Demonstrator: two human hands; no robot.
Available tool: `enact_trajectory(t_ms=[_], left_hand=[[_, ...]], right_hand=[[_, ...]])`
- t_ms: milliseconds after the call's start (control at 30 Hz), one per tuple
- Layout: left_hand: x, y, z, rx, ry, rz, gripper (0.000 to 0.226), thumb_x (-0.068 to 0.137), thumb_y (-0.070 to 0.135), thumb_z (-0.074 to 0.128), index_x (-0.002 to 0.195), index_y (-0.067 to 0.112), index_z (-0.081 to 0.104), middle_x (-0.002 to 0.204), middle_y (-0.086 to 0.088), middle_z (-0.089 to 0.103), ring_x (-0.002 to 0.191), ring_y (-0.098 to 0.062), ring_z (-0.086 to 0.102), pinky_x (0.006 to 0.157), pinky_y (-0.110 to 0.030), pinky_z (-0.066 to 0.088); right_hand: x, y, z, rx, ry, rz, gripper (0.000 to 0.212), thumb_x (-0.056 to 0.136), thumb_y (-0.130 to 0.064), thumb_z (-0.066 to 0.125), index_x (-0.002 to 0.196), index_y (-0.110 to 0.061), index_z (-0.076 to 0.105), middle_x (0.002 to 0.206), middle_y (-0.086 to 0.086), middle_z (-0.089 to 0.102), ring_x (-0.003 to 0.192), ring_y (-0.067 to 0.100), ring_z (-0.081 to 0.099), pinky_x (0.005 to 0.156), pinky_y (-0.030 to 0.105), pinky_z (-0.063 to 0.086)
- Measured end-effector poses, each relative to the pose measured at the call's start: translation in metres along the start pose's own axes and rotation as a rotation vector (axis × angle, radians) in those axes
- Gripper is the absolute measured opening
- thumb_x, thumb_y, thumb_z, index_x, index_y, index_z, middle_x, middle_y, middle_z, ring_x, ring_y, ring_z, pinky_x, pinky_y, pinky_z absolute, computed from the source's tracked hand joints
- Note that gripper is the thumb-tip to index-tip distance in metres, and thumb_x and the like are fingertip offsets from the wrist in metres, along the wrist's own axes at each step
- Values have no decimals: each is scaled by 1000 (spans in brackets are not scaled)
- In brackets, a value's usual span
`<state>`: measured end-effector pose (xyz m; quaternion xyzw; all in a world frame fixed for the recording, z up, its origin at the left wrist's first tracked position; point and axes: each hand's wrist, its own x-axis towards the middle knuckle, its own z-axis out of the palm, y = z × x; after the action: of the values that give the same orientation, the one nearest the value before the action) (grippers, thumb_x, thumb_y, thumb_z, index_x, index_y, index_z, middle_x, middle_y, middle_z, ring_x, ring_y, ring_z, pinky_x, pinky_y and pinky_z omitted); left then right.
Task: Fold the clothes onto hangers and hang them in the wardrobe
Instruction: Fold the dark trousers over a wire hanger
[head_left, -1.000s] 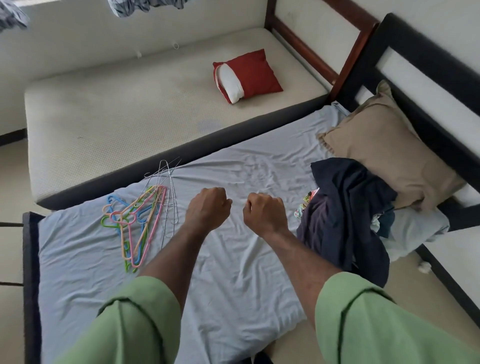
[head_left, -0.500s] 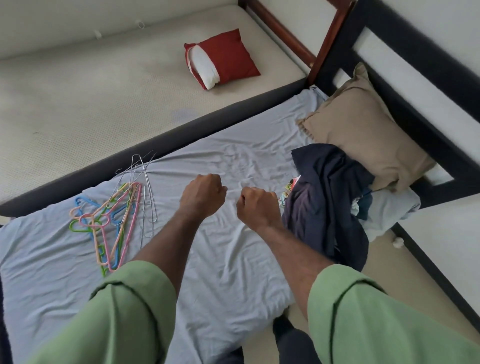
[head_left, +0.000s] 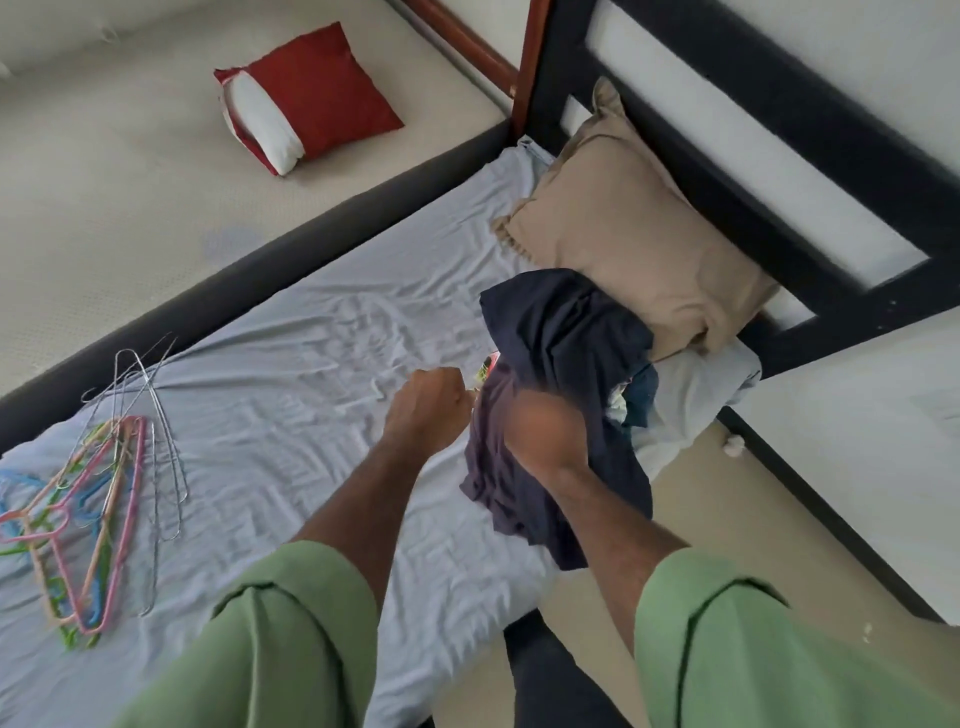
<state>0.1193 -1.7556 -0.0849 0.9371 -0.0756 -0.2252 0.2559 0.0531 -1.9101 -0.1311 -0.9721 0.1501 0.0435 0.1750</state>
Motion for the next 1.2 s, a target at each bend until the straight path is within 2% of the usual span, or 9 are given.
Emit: enact_trajectory(t_ms=[267,400,500,667,800,900,1000,1100,1200], left_hand=[[61,58,53,-124,-58,-110,20,87,18,50,76,5,60,68,-11,61,64,-30,52,56,-42,46],[76,61,66,-158,-63,-170,17,87,19,51,77,9,61,73,-11,64,70,-27,57,65,-45,52],[81,63,69,-192,-72,-205,16,93,17,53,89,9,67,87,-7,69,82,-27,63,71,-40,53],[88,58,79,-201,-115,-239,16,96,20,54,94,12,67,96,-5,69,83,-22,61,59,-21,42],[92,56,85,-213,-153,-268,23,98,23,52,100,7,68,95,-5,68,83,-22,58,62,-26,43],[91,60,88,-265,-178,-286,30,100,29,51,99,3,65,88,-3,62,81,-23,55,61,-24,41],[87,67,92,-482,-191,-299,53,99,51,51,82,1,54,73,0,52,68,-16,49,61,-30,37],[82,80,90,-915,-274,-366,62,92,68,54,90,6,63,78,7,66,67,-10,64,66,-28,47],[74,91,98,-1187,-312,-441,41,87,43,76,111,10,69,100,-4,77,90,-22,75,80,-40,60]], right_hand=[[90,108,5,42,-195,190,20,101,-31,52,101,-21,69,114,8,58,106,32,60,77,38,44],[124,111,20,92,-508,205,34,102,-34,47,133,-38,61,154,6,27,138,32,34,110,54,37],[140,107,25,44,-643,259,47,103,-32,43,149,-39,46,165,4,11,147,31,18,114,58,26],[155,120,44,24,-668,317,43,101,-26,45,143,-17,51,155,5,36,143,32,29,109,55,31],[158,135,52,523,-209,632,12,86,-15,67,90,-8,76,97,13,73,100,33,66,88,32,52],[150,138,37,1178,-30,846,37,82,-4,79,117,-6,68,107,12,73,95,23,69,88,29,55],[127,131,1,1724,-203,756,41,95,2,63,135,-4,59,126,16,69,117,26,66,101,33,53],[78,121,-38,1837,-533,523,36,101,2,48,135,-1,61,128,14,69,120,23,66,94,27,55],[23,110,-45,1735,-808,371,36,97,6,53,132,9,60,132,23,63,125,33,60,105,35,49]])
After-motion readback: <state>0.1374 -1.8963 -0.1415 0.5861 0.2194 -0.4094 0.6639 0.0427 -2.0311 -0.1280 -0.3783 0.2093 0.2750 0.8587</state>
